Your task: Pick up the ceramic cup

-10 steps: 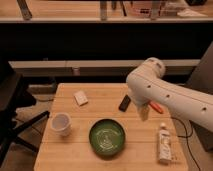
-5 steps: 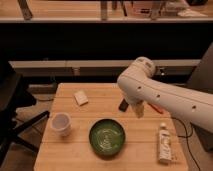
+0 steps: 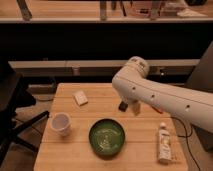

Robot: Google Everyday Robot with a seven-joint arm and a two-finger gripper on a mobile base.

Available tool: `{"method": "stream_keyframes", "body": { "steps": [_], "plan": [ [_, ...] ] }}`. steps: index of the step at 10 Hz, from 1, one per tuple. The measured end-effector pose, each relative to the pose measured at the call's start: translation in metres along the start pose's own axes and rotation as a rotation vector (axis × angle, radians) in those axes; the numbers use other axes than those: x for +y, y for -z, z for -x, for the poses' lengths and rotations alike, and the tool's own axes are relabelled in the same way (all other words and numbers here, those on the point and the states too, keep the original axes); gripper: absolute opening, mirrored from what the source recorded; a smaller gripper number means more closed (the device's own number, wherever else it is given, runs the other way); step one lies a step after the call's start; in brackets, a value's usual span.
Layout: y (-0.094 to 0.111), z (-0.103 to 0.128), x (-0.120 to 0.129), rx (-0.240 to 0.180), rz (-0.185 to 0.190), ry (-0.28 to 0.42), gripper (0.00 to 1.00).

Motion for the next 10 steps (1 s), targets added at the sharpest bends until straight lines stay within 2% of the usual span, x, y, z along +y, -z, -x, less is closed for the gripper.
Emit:
{"method": "stream_keyframes", "body": {
  "steps": [3,10],
  "plan": [
    [0.002,0.008,-0.009,0.015,-0.02,0.05,0.8],
    [0.004,0.017,-0.022,0.005,-0.053,0.118,0.8]
  ]
}}
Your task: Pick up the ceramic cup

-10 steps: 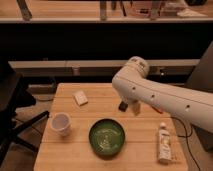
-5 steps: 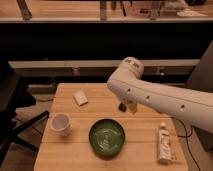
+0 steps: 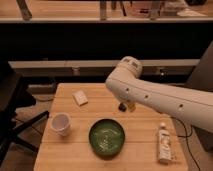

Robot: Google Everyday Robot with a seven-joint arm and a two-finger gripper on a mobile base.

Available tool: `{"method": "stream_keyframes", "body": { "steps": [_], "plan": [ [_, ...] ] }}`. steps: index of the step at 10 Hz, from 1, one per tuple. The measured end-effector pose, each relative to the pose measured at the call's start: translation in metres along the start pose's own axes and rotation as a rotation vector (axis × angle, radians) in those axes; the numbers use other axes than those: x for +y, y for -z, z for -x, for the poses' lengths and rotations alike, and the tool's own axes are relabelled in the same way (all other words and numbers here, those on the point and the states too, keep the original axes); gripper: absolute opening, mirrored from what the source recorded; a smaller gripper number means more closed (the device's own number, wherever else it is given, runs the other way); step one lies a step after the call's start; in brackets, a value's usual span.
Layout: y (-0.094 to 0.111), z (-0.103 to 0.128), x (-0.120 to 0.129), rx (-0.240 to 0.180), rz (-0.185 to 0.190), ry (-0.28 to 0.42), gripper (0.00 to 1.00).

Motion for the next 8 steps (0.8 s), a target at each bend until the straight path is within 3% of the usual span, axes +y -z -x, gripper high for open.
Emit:
{"method": "stream_keyframes", "body": {
  "steps": [8],
  "plan": [
    [0.007,0.012,-0.011,-0.011,-0.037,0.085,0.8]
  ]
}}
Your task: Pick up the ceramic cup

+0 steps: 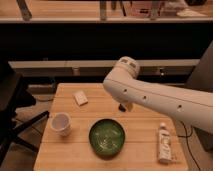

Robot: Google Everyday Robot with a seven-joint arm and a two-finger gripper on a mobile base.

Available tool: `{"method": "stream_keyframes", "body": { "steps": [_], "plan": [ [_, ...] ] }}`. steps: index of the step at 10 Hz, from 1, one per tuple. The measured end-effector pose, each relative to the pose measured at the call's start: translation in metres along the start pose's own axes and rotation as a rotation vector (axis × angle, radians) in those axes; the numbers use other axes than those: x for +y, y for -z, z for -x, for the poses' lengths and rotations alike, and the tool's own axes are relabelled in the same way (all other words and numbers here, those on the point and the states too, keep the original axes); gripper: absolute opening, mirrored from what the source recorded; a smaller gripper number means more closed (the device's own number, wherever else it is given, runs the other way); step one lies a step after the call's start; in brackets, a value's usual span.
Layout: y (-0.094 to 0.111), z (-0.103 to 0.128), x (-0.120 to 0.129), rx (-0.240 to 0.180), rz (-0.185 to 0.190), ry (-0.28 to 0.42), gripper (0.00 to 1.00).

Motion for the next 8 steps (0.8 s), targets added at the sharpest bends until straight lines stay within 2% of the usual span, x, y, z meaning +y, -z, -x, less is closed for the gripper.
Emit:
{"method": "stream_keyframes", "body": {
  "steps": [5,8],
  "plan": [
    [0.01,0.007,-0.006,-0.017,-0.012,0.062,0.8],
    [0.014,0.01,-0.007,-0.029,-0.006,0.089,0.8]
  ]
}}
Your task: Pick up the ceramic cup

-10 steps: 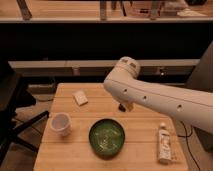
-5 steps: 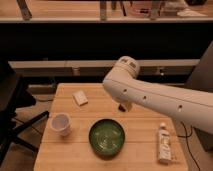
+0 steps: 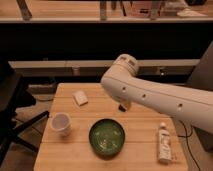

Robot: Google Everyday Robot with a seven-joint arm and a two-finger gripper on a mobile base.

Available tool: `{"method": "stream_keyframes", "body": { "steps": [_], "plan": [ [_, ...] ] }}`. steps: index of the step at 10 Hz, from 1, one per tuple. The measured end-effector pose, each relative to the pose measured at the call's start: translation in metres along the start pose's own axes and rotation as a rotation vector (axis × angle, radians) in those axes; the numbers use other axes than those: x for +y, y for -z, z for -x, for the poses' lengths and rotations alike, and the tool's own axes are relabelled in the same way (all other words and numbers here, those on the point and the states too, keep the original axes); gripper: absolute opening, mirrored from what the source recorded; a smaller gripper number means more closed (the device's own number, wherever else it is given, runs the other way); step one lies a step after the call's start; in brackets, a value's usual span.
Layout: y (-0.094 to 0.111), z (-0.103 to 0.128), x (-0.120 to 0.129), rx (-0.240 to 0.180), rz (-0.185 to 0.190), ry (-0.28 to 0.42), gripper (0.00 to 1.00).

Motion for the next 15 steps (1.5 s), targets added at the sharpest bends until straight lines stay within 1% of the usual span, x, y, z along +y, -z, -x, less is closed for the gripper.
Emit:
{"method": "stream_keyframes", "body": {
  "steps": [5,13,15],
  "plan": [
    [0.003,0.007,-0.005,-0.016,-0.022,0.034,0.8],
    [0.007,0.02,-0.014,-0.045,-0.035,0.111,0.8],
    [0.007,0.024,-0.017,-0.044,-0.041,0.125,0.8]
  ]
}}
